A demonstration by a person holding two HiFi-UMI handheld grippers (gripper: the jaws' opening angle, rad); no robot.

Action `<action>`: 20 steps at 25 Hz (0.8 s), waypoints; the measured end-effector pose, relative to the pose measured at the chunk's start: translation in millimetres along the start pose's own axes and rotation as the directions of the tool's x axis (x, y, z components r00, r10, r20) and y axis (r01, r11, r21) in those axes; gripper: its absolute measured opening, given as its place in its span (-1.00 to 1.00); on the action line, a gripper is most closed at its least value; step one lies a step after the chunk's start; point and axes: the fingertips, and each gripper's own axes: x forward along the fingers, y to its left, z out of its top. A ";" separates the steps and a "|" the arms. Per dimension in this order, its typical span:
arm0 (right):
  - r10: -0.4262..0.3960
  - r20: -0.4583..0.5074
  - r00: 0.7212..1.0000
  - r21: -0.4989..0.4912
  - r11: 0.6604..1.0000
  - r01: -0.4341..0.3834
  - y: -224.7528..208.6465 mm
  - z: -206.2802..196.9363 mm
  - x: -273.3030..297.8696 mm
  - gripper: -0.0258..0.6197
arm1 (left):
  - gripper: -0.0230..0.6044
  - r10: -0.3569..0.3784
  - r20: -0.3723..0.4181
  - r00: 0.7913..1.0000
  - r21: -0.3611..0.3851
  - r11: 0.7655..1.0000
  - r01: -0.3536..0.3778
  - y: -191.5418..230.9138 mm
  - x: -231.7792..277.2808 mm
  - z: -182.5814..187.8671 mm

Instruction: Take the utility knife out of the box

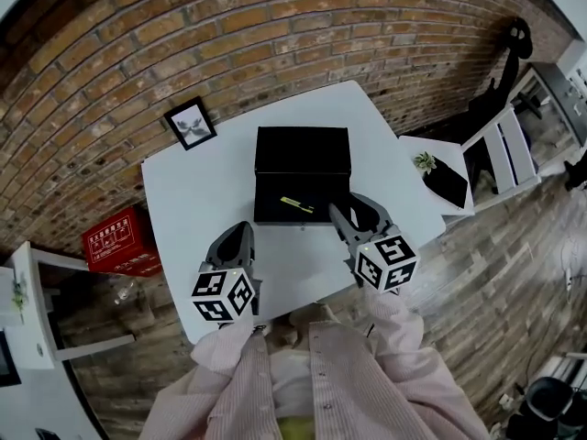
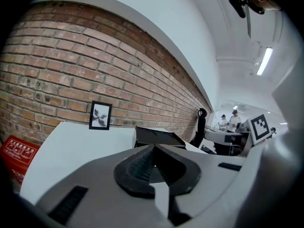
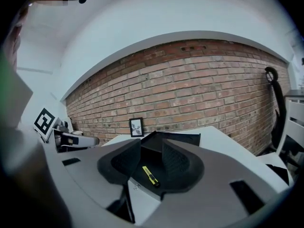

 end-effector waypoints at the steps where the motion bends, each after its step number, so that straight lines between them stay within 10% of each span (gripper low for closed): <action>1: 0.017 -0.014 1.000 -0.005 1.000 -0.017 -1.0 -1.6 4.7 -0.48 | -0.95 0.009 -0.001 1.000 -0.004 1.000 -0.009 0.6 2.8 -0.6; 10: 0.153 -0.161 0.975 -0.062 0.984 -0.164 -2.6 -19.4 46.1 -0.48 | -0.95 0.060 -0.011 0.998 -0.021 0.998 -0.060 3.3 25.3 -3.1; 20: 0.257 -0.385 0.886 -0.109 0.941 -0.320 15.4 -52.8 84.9 -0.48 | -0.95 0.097 -0.043 0.994 -0.062 0.993 -0.099 20.3 38.9 -12.3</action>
